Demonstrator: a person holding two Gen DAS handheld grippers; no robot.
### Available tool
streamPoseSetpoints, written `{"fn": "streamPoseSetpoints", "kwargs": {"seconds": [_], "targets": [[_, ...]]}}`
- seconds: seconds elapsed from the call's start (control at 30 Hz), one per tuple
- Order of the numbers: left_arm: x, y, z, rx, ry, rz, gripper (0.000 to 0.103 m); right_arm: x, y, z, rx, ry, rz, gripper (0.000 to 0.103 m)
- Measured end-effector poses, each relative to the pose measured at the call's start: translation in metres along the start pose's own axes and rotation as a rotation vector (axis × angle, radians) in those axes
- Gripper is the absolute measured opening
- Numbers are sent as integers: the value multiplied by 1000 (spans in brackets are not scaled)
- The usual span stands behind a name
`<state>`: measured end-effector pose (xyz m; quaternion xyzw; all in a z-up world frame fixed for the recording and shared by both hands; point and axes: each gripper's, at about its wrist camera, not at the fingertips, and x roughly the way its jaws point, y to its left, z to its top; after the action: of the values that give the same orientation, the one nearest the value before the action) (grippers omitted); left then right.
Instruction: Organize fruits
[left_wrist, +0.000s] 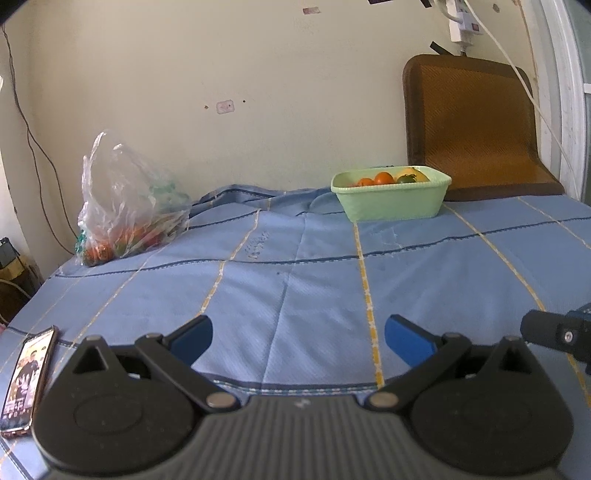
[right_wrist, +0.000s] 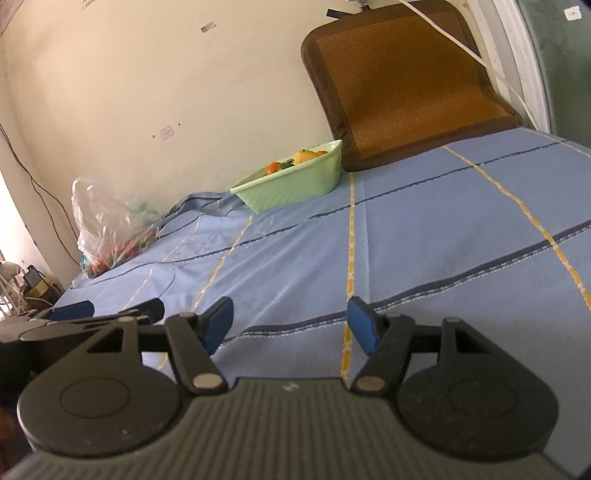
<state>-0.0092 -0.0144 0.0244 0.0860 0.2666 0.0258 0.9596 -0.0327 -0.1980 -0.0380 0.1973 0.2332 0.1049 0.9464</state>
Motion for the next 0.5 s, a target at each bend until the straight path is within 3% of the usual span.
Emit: {"fn": "streamPoseSetpoints", "kwargs": {"seconds": [0.5], "targets": [[4, 0, -1, 1, 49, 20, 103, 0, 0, 1, -2, 1, 0, 70]]}}
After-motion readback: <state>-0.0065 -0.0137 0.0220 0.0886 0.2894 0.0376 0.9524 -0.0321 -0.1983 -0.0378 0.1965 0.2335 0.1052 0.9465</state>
